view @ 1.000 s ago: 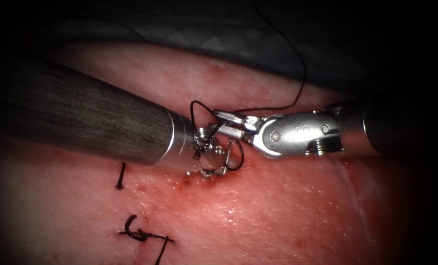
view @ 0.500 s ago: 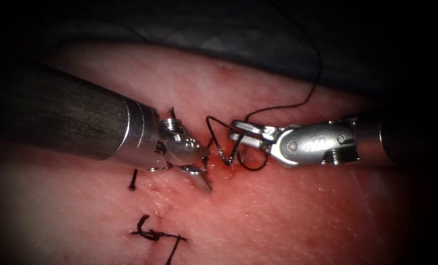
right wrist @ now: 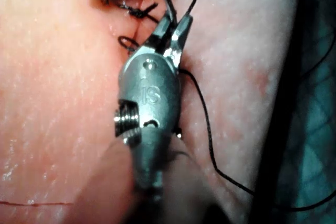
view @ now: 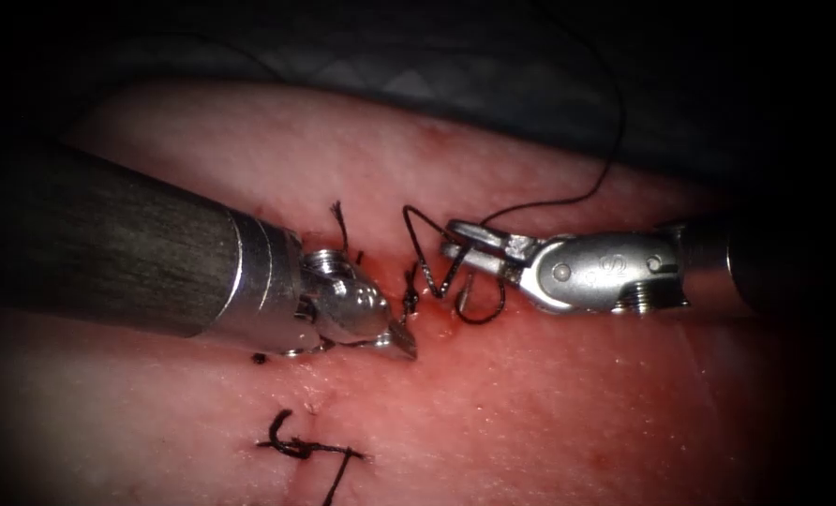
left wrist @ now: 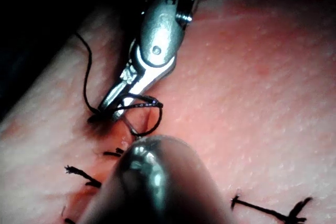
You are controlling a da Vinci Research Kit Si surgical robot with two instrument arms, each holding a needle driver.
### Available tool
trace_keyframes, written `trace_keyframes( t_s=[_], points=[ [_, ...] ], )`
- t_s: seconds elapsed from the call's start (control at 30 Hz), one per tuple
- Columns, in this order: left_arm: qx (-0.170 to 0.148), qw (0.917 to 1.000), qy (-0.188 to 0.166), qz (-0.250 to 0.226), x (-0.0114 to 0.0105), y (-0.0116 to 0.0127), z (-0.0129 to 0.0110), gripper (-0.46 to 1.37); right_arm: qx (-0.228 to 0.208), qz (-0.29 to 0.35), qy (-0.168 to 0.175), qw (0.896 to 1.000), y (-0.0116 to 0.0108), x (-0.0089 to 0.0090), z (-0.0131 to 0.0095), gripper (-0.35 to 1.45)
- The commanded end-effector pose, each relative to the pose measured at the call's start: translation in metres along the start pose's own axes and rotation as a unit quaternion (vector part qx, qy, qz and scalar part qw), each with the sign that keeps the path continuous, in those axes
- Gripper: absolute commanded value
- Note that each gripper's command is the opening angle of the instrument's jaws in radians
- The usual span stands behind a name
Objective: Wound Closure
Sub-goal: Insert needle into flesh beneath wound
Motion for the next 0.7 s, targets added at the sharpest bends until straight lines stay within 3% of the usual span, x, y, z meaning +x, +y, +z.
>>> trace_keyframes(
  t_s=[0.03, 0.33, 0.7],
  points=[
    [-0.002, 1.0, 0.009, -0.001, 0.0, 0.0003, 0.0003, -0.35, -0.001, 0.014, -0.001, 1.0, 0.0002, -0.0001, 0.0, -0.35],
    [0.007, 0.9998, 0.017, -0.004, -0.0002, 0.0019, 0.0014, -0.35, -0.005, 0.057, -0.002, 0.998, 0.0017, -0.0005, 0.0, -0.35],
    [-0.006, 0.9999, 0.011, -0.001, -0.0018, 0.0019, 0.0036, -0.35, -0.007, 0.142, -0.004, 0.99, 0.0033, -0.0009, 0.0, -0.35]
  ],
)
